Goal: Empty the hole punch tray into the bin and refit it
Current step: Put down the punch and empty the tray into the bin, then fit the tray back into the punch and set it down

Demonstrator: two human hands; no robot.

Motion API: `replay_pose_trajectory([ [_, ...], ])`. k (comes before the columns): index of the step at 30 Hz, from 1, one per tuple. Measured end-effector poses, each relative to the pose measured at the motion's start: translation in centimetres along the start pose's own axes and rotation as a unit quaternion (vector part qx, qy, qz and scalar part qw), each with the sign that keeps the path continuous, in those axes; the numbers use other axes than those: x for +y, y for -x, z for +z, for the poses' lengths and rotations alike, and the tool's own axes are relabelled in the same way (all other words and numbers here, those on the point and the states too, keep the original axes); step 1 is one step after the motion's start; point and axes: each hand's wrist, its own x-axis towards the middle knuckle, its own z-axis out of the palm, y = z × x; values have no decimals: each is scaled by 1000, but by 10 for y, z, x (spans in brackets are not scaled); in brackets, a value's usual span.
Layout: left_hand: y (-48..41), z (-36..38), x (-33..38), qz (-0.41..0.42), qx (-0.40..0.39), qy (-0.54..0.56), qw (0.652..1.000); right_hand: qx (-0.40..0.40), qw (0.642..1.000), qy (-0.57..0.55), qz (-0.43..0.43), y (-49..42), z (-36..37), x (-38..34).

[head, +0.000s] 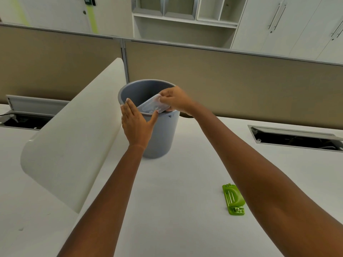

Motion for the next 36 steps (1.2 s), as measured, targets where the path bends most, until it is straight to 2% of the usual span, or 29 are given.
replay_pose_trajectory([
  [1,0,0,0,1,-1,-3,1000,-5,999,39,-22,1,1,0],
  [3,-1,0,0,2,0,-4,1000,21,998,48,-42,4,1,2],
  [6,-1,1,-1,4,3,-2,1000,113,991,-49,-42,13,-3,7],
  [8,-1,2,-2,5,0,1,1000,163,971,-174,-21,22,-8,12],
  [10,1,2,-3,3,4,10,1000,197,928,-313,31,33,-11,21],
  [13,17,6,-3,-6,31,55,998,207,840,-489,112,55,-16,40],
  [17,71,21,-2,-24,62,147,987,215,743,-594,221,96,-6,73],
  [19,107,34,-2,-39,39,195,979,205,717,-609,271,118,6,90],
  [20,124,41,-3,-62,1,227,972,191,712,-609,293,128,13,97],
  [21,138,48,-4,-101,-55,273,955,175,705,-613,311,137,21,103],
  [22,151,54,-4,-156,-123,336,921,166,697,-615,328,146,28,109],
  [25,174,64,-3,-311,-300,490,758,174,672,-625,357,170,50,126],
  [27,182,69,-4,-372,-351,530,677,175,672,-625,357,185,61,135],
  [30,192,75,-4,-425,-375,591,574,151,701,-594,364,205,72,142],
  [33,199,82,-6,-441,-394,634,498,125,730,-559,373,220,79,148],
  [36,205,83,-4,-446,-398,651,467,89,754,-529,380,234,79,153],
])
